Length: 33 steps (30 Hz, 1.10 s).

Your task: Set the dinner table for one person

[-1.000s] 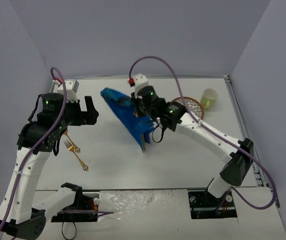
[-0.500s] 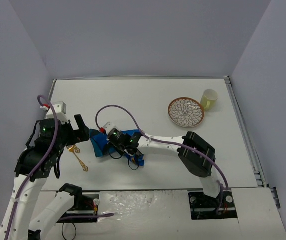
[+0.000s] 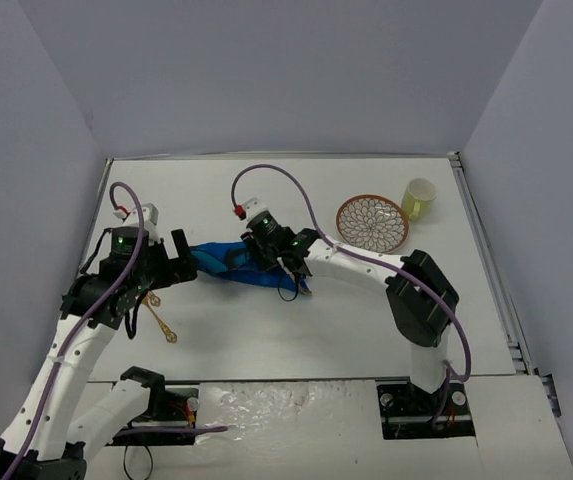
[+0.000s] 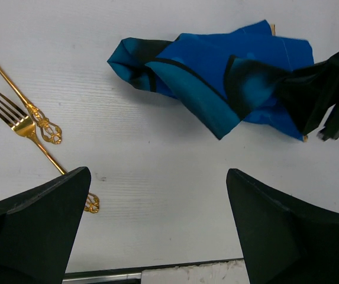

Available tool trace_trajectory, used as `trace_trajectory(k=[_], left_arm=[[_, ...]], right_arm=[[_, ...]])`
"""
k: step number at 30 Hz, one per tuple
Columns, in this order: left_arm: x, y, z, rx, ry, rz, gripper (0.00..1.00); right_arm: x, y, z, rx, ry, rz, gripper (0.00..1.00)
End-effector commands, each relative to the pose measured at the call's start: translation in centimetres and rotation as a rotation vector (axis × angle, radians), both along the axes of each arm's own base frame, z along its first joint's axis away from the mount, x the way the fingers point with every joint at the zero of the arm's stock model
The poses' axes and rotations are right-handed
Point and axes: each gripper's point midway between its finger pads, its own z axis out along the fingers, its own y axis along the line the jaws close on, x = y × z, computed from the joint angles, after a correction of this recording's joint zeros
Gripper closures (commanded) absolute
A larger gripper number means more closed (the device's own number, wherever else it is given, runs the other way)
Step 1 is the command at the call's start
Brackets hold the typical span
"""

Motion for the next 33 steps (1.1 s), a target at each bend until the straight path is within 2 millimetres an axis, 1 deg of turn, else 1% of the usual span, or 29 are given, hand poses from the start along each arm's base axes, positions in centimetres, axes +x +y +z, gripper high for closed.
trace_trajectory(k=[1,2,3,5,6,7,8,9,11,13,15,17,19,20,21,22,23,24,26,27,28,29,31,33], left_arm=[[1.8,-1.7,1.9,-0.076,-0.07,-0.038,0.03],[2.1,-2.0,2.0,-0.087,-0.071,-0.045,0.03],[2.3,-2.3,1.9,-0.093,-0.071,-0.048,0.03],[2.6,-2.9,1.6,-0.113,-0.061,-0.066,0.03],[2.8,-3.1,1.3,-0.12,-0.052,-0.07,0.03],[2.9,-3.4,1.0,-0.127,-0.041,-0.076,0.03],[3.0,-3.6,0.8,-0.136,-0.03,-0.084,0.03],[3.1,-3.9,0.6,-0.143,-0.021,-0.095,0.03],[3.3,-4.6,0.7,-0.154,-0.023,-0.135,0.03],[3.7,-5.2,0.7,-0.154,-0.023,-0.178,0.03],[4.1,-5.7,0.6,-0.142,-0.02,-0.218,0.03],[4.7,-6.3,0.7,-0.129,-0.018,-0.255,0.03],[5.5,-7.2,0.9,-0.102,-0.02,-0.307,0.03],[5.8,-7.8,1.1,-0.088,-0.023,-0.336,0.03],[6.2,-8.3,1.2,-0.069,-0.026,-0.362,0.03],[6.7,-8.7,1.1,-0.044,-0.027,-0.388,0.03],[6.8,-9.3,0.7,-0.008,-0.02,-0.418,0.03],[7.0,-10.1,0.5,0.042,-0.028,-0.454,0.03],[7.1,-12.1,0.9,0.161,-0.068,-0.534,0.03],[6.8,-13.6,0.3,0.199,-0.062,-0.584,0.03],[7.0,-14.2,0.4,0.259,-0.08,-0.606,0.03],[7.3,-14.9,-0.2,0.298,-0.074,-0.624,0.03],[7.6,-16.2,-1.1,0.359,-0.066,-0.652,0.03],[7.8,-17.8,-2.2,0.422,-0.057,-0.695,0.03]], right_arm=[[3.0,-1.1,5.5,0.091,-0.108,-0.056,0.65],[4.0,-1.6,5.8,0.103,-0.109,-0.08,0.65],[4.2,-1.4,5.9,0.109,-0.109,-0.079,0.65],[5.6,-2.3,6.0,0.107,-0.117,-0.129,0.64],[6.0,-2.4,5.8,0.111,-0.111,-0.138,0.61],[6.2,-2.4,6.0,0.13,-0.1,-0.138,0.54],[6.5,-2.4,6.4,0.158,-0.09,-0.138,0.47],[6.8,-2.4,6.8,0.185,-0.08,-0.141,0.43],[7.1,-3.0,7.5,0.216,-0.076,-0.159,0.38],[7.2,-4.2,7.7,0.222,-0.074,-0.176,0.34],[7.4,-5.3,7.7,0.223,-0.07,-0.197,0.33],[7.1,-6.3,7.2,0.218,-0.056,-0.209,0.33],[6.7,-7.5,7.6,0.226,-0.057,-0.223,0.32],[6.2,-8.3,7.1,0.22,-0.046,-0.238,0.32],[5.9,-9.2,7.3,0.225,-0.048,-0.255,0.32],[5.9,-10.1,7.9,0.237,-0.058,-0.273,0.32],[5.6,-11.2,8.1,0.243,-0.057,-0.291,0.32],[5.2,-12.3,8.3,0.251,-0.06,-0.311,0.3],[4.1,-14.7,8.6,0.268,-0.068,-0.354,0.22],[3.8,-16.0,9.7,0.287,-0.092,-0.383,0.21],[3.3,-17.1,9.3,0.29,-0.086,-0.411,0.17],[3.0,-18.2,9.2,0.296,-0.086,-0.439,0.14],[2.3,-20.0,9.7,0.317,-0.102,-0.489,0.1],[1.1,-22.0,10.4,0.333,-0.129,-0.548,0.05]])
